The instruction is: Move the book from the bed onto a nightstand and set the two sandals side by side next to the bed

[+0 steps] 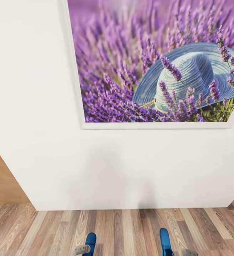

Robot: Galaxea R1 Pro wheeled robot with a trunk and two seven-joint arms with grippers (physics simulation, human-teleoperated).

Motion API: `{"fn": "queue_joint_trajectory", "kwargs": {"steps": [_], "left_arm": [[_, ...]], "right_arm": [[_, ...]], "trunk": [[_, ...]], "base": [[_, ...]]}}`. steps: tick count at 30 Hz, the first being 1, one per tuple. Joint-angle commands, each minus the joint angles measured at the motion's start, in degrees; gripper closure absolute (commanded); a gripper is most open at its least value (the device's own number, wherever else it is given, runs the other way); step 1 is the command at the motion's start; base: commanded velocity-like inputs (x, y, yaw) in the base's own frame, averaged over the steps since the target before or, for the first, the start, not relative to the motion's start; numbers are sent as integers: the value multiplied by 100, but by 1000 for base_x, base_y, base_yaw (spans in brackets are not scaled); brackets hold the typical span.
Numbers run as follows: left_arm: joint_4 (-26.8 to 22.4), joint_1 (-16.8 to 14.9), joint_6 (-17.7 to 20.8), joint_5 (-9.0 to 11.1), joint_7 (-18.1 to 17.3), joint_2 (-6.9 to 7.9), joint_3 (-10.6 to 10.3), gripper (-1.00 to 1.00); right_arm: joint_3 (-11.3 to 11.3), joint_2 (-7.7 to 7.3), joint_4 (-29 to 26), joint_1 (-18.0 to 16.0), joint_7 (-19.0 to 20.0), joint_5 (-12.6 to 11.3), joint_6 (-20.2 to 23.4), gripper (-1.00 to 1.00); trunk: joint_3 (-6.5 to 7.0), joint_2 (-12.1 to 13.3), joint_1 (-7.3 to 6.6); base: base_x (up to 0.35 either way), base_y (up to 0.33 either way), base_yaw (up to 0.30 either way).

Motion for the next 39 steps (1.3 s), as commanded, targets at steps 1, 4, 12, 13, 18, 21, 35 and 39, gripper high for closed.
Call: {"fn": "queue_joint_trajectory", "kwargs": {"steps": [1, 4, 12, 13, 18, 21, 35, 39], "left_arm": [[1, -5, 8, 56, -13, 2, -42, 100], [1, -5, 8, 59, -15, 2, -40, 100], [1, -5, 8, 61, -15, 2, -40, 100], [1, -5, 8, 61, -15, 2, -40, 100], [1, -5, 8, 61, -15, 2, -39, 100], [1, -5, 8, 61, -15, 2, -41, 100], [1, -5, 8, 61, -15, 2, -42, 100], [1, -5, 9, 61, -15, 2, -42, 100]], "right_arm": [[48, -3, 4, -6, 14, -49, -14, 100], [46, -10, 4, -6, 14, -49, -11, 100], [33, -12, 4, -6, 23, -49, -2, 100], [32, -12, 4, -6, 36, -49, -2, 100], [31, -12, 3, -6, 62, -49, 22, 100], [31, -12, 4, -6, 65, -49, 41, 100], [31, -12, 4, -6, 24, -49, 44, 100], [31, -12, 4, -6, 23, -49, 43, 100]], "trunk": [[-12, -12, 5], [-12, -12, 5], [-12, -12, 5], [-12, -12, 5], [-12, -12, 5], [-12, -12, 5], [-12, -12, 5], [-12, -12, 5]], "base": [[84, 0, 0], [23, 0, 0], [3, 0, 0], [0, 0, 0], [0, 0, 87], [0, 0, 242], [13, 0, 296], [295, 0, 300]]}}
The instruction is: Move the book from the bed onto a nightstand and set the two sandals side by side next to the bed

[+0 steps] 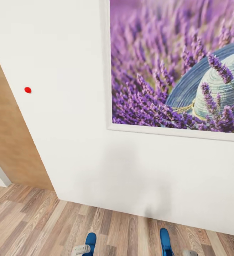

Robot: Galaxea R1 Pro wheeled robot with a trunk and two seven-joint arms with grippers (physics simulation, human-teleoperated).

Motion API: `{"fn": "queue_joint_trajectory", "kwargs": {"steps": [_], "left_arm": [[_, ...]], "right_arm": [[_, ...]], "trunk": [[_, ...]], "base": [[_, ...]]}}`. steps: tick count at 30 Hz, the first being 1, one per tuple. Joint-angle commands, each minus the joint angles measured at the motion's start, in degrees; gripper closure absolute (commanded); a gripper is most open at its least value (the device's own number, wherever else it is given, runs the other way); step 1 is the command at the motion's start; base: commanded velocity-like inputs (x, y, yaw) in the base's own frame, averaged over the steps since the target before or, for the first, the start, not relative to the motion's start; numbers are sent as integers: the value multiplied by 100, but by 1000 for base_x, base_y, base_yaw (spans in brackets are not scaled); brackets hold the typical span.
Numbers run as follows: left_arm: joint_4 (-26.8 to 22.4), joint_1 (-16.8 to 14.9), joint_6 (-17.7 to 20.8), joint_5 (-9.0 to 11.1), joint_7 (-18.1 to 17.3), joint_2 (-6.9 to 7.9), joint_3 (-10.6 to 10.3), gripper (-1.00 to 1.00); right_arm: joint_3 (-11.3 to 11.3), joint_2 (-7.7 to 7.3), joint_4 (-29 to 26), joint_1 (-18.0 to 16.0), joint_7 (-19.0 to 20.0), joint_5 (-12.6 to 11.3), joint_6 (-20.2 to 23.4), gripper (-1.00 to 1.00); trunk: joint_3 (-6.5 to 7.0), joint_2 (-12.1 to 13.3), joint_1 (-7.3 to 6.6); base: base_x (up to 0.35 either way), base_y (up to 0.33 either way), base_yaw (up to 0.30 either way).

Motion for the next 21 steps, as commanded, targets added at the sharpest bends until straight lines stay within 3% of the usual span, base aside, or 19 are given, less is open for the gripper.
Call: {"fn": "queue_joint_trajectory", "kwargs": {"steps": [1, 21], "left_arm": [[3, -7, 7, 58, -12, 1, -44, 100], [3, -7, 6, 57, -12, 1, -42, 100]], "right_arm": [[46, -4, 1, -3, 15, -53, -6, 100], [46, -3, 1, -3, 6, -53, 12, 100]], "trunk": [[-12, -12, 6], [-12, -12, 6]], "base": [[285, 0, 300], [22, 0, 300]]}}
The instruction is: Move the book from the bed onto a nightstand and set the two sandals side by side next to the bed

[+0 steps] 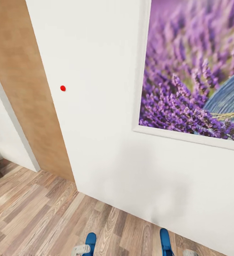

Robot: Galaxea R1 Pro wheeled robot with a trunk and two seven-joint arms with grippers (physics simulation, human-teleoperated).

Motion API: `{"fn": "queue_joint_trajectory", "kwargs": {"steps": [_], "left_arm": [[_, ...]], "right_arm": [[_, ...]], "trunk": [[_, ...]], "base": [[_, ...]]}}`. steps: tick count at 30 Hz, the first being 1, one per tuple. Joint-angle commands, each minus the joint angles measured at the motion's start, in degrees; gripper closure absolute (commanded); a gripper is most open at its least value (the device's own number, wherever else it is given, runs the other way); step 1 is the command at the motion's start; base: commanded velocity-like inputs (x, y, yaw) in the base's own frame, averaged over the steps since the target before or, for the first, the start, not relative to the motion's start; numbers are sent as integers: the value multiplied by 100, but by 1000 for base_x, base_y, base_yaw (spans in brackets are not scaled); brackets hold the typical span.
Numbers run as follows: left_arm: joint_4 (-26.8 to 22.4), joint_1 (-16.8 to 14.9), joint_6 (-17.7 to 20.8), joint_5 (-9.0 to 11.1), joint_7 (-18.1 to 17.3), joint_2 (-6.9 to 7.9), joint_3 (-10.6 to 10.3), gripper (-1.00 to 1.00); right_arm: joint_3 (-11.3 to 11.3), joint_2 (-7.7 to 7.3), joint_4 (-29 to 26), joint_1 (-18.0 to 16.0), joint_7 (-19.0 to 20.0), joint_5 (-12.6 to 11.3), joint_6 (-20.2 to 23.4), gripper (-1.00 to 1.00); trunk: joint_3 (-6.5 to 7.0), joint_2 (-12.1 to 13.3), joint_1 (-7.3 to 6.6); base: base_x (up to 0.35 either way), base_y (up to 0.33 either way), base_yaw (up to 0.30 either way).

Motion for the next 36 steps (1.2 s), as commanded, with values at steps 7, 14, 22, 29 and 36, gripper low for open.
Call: {"fn": "queue_joint_trajectory", "kwargs": {"steps": [7, 14, 22, 29, 36], "left_arm": [[4, -7, 8, 59, -12, 1, -47, 100], [4, -7, 8, 59, -12, 1, -44, 100], [4, -7, 8, 59, -12, 1, -50, 100], [4, -7, 8, 61, -11, 1, -45, 100], [4, -7, 8, 60, -12, 1, -43, 100]], "right_arm": [[48, -4, 0, -3, 17, -54, -4, 100], [48, -4, -1, -3, 40, -54, -4, 100], [49, -4, 0, -3, 26, -54, -4, 100], [50, 2, 0, -3, 16, -54, -4, 100], [50, 3, 0, -3, 15, -54, -4, 100]], "trunk": [[-12, -12, 3], [-12, -12, 3], [-12, -12, 3], [-12, -12, 3], [-12, -12, 3]], "base": [[0, 0, 300], [0, 0, 169], [0, 0, 214], [67, 0, 292], [256, 0, 293]]}}
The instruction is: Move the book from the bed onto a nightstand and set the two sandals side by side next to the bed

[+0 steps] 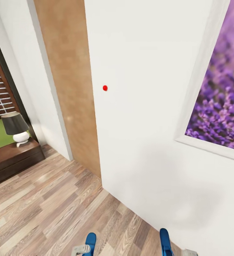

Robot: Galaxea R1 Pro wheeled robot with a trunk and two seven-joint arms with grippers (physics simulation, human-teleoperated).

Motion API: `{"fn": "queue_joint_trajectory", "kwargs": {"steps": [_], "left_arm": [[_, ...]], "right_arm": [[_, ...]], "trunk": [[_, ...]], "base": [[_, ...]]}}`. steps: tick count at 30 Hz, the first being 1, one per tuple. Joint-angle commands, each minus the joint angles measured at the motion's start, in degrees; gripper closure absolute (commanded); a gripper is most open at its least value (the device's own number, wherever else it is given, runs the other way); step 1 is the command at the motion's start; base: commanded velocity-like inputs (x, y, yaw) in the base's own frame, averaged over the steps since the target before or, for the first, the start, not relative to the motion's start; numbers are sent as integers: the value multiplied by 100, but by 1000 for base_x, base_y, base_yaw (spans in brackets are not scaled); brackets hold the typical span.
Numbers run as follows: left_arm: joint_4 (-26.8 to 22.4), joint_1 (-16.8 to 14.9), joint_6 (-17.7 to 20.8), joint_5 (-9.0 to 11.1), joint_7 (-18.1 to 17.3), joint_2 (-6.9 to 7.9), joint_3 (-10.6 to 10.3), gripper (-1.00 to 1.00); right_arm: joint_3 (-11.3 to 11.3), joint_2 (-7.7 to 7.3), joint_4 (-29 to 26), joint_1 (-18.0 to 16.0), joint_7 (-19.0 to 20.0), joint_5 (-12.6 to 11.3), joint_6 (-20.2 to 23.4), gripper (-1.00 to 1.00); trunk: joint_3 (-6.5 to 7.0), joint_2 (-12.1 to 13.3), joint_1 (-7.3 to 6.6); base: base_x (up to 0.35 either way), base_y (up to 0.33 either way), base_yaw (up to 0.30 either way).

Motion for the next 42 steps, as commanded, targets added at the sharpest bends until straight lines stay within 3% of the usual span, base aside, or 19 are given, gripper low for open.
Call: {"fn": "queue_joint_trajectory", "kwargs": {"steps": [1, 42], "left_arm": [[3, -7, 8, 58, -12, 1, -43, 100], [3, -7, 8, 58, -12, 1, -43, 100]], "right_arm": [[46, -4, 0, -3, 15, -54, -4, 100], [51, -4, 0, -3, 15, -54, -39, 100]], "trunk": [[-12, -12, 5], [-12, -12, 5]], "base": [[117, 0, 293], [2, 0, 293]]}}
